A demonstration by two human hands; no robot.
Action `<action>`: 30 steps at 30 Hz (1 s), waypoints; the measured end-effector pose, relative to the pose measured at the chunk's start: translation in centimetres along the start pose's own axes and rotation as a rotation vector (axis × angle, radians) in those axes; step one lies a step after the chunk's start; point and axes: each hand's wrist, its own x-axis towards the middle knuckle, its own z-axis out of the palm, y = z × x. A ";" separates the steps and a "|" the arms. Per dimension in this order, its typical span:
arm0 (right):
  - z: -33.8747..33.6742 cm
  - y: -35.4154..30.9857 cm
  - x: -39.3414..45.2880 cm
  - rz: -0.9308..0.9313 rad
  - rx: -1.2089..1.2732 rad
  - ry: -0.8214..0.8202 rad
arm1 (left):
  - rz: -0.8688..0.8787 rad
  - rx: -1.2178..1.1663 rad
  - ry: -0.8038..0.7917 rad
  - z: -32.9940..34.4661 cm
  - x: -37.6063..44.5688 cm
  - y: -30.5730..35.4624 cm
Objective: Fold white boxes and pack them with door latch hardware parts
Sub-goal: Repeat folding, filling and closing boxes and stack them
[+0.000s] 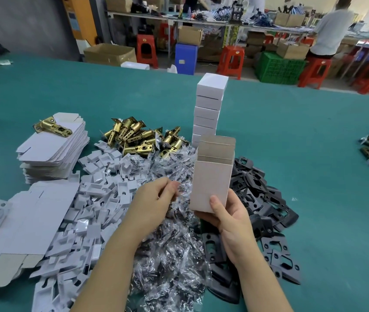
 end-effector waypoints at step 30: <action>-0.3 0.9 0.8 0.028 -0.108 -0.007 | 0.088 1.026 0.305 -7.2 14.7 1.2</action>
